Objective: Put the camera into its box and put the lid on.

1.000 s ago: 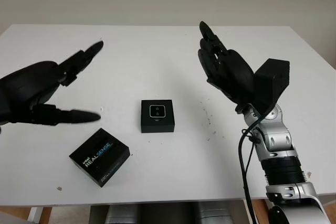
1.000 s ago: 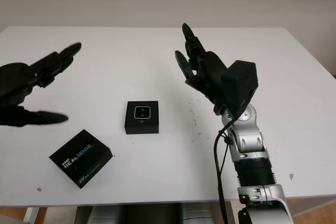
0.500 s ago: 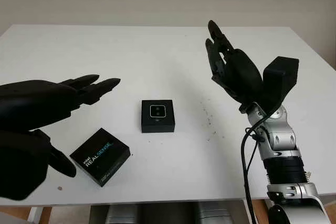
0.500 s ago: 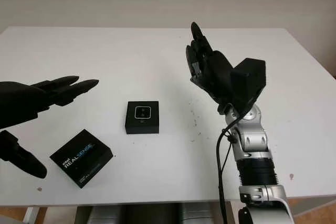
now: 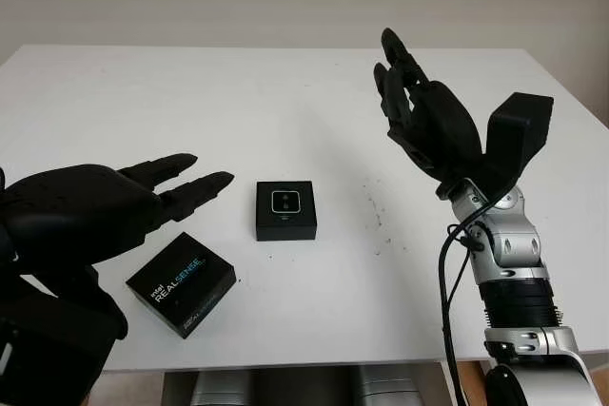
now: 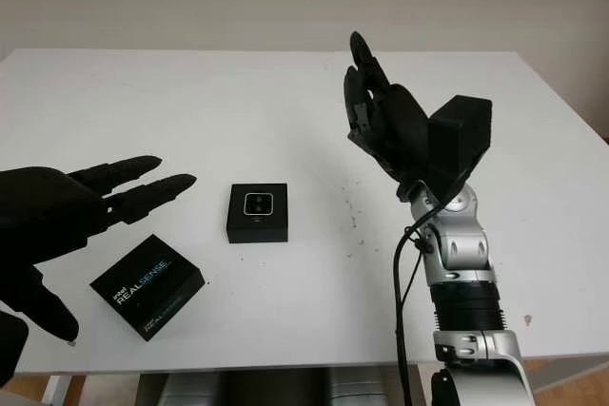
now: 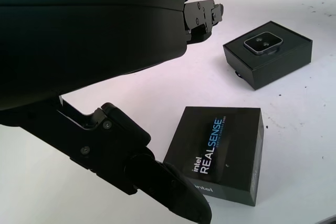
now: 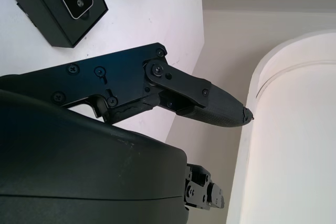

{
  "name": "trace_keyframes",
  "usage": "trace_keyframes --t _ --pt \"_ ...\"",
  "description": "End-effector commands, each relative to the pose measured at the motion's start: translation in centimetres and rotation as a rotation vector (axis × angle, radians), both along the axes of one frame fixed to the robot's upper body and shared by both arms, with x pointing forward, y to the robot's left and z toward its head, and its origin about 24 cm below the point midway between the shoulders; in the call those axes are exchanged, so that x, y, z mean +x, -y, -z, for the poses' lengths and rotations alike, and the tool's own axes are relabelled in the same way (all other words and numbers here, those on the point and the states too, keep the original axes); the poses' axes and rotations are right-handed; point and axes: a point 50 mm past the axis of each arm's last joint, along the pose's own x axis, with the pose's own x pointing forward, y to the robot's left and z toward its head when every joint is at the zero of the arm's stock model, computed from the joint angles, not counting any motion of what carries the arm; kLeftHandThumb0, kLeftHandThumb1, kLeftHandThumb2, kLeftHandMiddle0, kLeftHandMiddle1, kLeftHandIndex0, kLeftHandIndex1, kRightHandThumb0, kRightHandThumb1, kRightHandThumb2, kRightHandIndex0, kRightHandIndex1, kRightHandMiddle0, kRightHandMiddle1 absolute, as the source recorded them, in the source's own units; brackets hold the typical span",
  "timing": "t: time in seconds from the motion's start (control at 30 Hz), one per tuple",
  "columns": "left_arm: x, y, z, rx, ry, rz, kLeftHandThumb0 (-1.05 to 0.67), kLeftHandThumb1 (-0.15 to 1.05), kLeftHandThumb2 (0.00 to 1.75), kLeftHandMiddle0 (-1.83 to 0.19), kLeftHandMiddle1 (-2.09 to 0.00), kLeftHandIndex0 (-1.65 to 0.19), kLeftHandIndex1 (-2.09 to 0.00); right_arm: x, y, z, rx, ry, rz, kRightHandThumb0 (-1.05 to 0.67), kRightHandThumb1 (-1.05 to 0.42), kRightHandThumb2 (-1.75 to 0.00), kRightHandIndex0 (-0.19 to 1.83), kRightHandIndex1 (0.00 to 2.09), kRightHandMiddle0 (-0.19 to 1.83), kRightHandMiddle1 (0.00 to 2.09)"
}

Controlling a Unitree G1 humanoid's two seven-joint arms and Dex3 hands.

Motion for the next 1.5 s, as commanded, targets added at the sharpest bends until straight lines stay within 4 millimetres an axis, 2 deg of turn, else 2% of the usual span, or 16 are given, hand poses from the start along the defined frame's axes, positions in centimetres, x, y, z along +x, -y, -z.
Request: trace_keyframes --t 0.0,0.47,0.6,1.47 --pt "0.0 0.1 0.8 -0.006 -0.013 0.009 -0.59 0.7 0.05 0.12 -0.07 0.12 -0.06 0.0 -0.1 -0.6 -0.002 0.021 -0.003 -0.58 -1.05 -0.78 -0.19 0.0 -0.19 0.0" --pt "0.7 0.0 3.4 -0.088 -0.021 -0.03 -0.52 0.7 0.06 -0.19 -0.11 -0.12 -0.14 -0.2 0.1 -0.4 0.019 0.017 0.008 -0.55 -1.05 -0.79 -0.19 0.0 -0.19 0.03" --pt "0.8 0.0 4.0 -0.092 -0.006 -0.034 -0.55 0.7 0.05 -0.28 -0.13 -0.19 -0.17 -0.2 0.2 -0.4 0.018 0.011 0.014 -0.55 -1.05 -0.78 -0.19 0.0 -0.18 0.04" --pt "1.0 -0.5 5.5 -0.051 -0.026 -0.037 -0.63 0.69 0.06 -0.25 -0.08 -0.17 -0.11 -0.4 0.0 -0.2 0.032 0.002 0.013 -0.55 -1.05 -0.78 -0.19 0.0 -0.19 0.05"
